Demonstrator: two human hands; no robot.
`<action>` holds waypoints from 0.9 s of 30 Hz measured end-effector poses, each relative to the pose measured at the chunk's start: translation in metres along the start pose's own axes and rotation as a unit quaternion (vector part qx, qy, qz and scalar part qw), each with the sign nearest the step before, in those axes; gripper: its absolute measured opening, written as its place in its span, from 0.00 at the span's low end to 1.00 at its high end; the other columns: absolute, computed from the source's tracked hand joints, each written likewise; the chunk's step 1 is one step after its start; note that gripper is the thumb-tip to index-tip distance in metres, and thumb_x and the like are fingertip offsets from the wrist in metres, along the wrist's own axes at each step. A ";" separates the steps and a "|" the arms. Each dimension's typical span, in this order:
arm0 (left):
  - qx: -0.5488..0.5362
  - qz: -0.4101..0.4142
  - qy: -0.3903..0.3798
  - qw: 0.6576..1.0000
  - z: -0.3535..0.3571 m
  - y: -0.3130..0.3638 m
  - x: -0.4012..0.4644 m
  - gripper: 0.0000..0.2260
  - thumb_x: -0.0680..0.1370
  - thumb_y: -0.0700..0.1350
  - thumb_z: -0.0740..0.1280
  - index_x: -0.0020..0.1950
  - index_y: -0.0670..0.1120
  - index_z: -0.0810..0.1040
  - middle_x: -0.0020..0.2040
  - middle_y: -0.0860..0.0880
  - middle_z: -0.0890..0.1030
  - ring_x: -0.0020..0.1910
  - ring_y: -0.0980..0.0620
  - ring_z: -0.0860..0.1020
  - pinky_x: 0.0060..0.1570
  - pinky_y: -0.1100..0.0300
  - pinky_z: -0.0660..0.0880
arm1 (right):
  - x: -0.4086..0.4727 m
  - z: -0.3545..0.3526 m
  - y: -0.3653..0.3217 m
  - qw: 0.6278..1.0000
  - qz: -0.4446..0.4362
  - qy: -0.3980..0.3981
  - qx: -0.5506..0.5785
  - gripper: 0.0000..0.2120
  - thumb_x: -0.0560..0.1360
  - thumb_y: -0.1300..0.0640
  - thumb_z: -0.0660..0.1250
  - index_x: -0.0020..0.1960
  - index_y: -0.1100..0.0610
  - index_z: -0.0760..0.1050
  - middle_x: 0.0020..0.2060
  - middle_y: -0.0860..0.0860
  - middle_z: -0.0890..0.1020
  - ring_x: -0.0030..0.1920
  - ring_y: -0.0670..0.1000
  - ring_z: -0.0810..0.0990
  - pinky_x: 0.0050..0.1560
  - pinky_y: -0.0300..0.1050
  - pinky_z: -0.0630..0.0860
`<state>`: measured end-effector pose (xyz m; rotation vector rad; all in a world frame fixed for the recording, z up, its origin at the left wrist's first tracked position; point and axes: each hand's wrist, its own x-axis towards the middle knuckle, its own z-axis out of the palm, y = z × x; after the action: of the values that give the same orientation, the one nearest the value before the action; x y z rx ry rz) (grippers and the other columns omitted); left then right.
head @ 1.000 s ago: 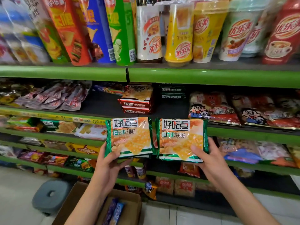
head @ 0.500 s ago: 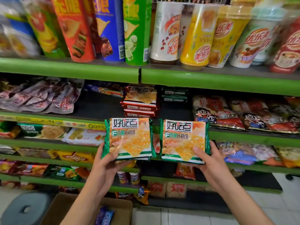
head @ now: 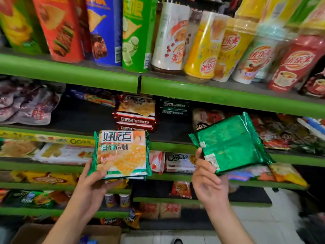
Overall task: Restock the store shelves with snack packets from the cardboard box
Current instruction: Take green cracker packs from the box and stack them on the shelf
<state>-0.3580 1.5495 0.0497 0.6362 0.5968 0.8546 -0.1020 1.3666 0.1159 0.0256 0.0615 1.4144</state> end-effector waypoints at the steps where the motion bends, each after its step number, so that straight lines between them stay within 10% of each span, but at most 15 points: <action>1: 0.005 0.001 -0.005 1.000 0.001 0.000 0.000 0.30 0.72 0.37 0.66 0.74 0.50 0.71 0.68 0.39 0.78 0.61 0.39 0.81 0.51 0.39 0.82 | 0.002 -0.001 0.000 1.000 0.003 -0.005 -0.002 0.32 0.83 0.36 0.52 0.62 0.66 0.70 0.30 0.58 0.74 0.22 0.45 0.67 0.18 0.40 0.71; 7: 0.005 -0.001 -0.002 1.000 0.003 0.004 -0.002 0.31 0.72 0.36 0.65 0.75 0.51 0.69 0.68 0.39 0.78 0.61 0.39 0.81 0.49 0.40 0.82 | 0.009 0.005 -0.010 0.978 -0.056 0.083 -0.182 0.13 0.76 0.58 0.68 0.56 0.65 0.75 0.29 0.55 0.72 0.20 0.44 0.64 0.16 0.33 0.61; 15: -0.004 0.012 0.016 1.000 -0.003 0.009 -0.009 0.29 0.73 0.36 0.64 0.74 0.52 0.71 0.66 0.41 0.79 0.59 0.40 0.82 0.53 0.35 0.80 | 0.019 0.020 -0.040 0.672 -0.249 0.335 -0.612 0.28 0.79 0.45 0.67 0.74 0.56 0.65 0.55 0.52 0.80 0.24 0.48 0.72 0.21 0.40 0.68; 20: 0.014 0.004 0.018 1.000 -0.004 0.011 -0.015 0.28 0.73 0.36 0.64 0.73 0.52 0.71 0.66 0.41 0.79 0.63 0.38 0.79 0.53 0.37 0.80 | 0.049 0.038 -0.045 0.637 -0.208 0.311 -0.674 0.35 0.79 0.43 0.67 0.80 0.51 0.57 0.34 0.50 0.84 0.27 0.50 0.78 0.27 0.43 0.75; 25: 0.025 0.004 0.014 1.000 0.002 0.012 -0.018 0.27 0.73 0.36 0.64 0.72 0.51 0.73 0.67 0.40 0.79 0.65 0.36 0.78 0.54 0.35 0.79 | 0.092 0.052 -0.045 0.628 -0.158 0.284 -0.707 0.37 0.78 0.45 0.69 0.80 0.54 0.57 0.52 0.47 0.81 0.32 0.52 0.84 0.47 0.53 0.84; 27: 0.018 0.002 0.021 1.000 0.004 0.012 -0.019 0.28 0.73 0.36 0.63 0.73 0.51 0.72 0.67 0.40 0.79 0.65 0.36 0.77 0.53 0.35 0.79 | 0.096 0.054 -0.043 0.567 -0.154 0.280 -0.759 0.38 0.77 0.46 0.70 0.80 0.52 0.55 0.48 0.51 0.86 0.35 0.51 0.86 0.52 0.55 0.83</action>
<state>-0.3709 1.5388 0.0653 0.6537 0.6497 0.8635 -0.0414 1.4554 0.1645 -1.8032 -0.6266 0.6582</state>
